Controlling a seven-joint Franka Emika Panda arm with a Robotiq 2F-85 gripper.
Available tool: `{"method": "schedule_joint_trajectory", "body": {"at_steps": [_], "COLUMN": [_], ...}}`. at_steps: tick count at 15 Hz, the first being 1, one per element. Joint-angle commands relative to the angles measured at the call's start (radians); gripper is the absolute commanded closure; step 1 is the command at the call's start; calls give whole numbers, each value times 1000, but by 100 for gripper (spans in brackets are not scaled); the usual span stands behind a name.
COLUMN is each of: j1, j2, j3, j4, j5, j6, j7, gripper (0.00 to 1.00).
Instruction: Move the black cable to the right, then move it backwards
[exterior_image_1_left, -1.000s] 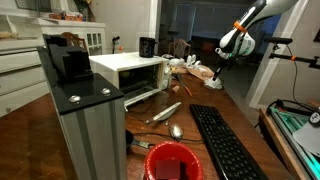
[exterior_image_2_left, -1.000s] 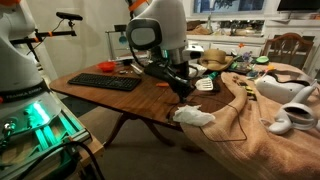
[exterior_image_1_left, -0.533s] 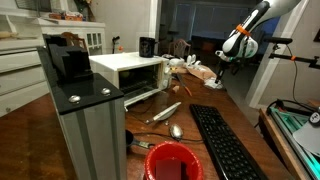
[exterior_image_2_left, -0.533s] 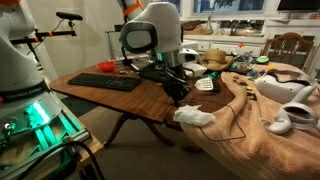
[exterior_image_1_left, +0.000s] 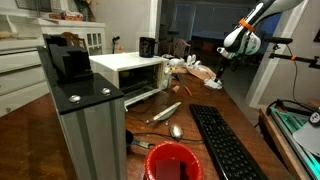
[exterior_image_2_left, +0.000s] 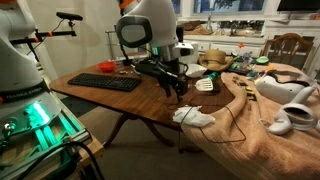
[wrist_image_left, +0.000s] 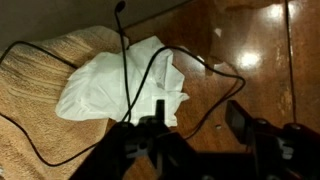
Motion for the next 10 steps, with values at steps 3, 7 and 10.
{"method": "schedule_joint_trajectory", "body": {"at_steps": [3,7,10], "j1": [30,44,37], "j2": [-164,-155,-89], "j3": [-115,-252,-285], "j4": [-3,108,188], "j5": [40,-46,-4], "j6": [-187,-372,-451], "j7": [92,107,-31], "gripper": [0,0,0]}}
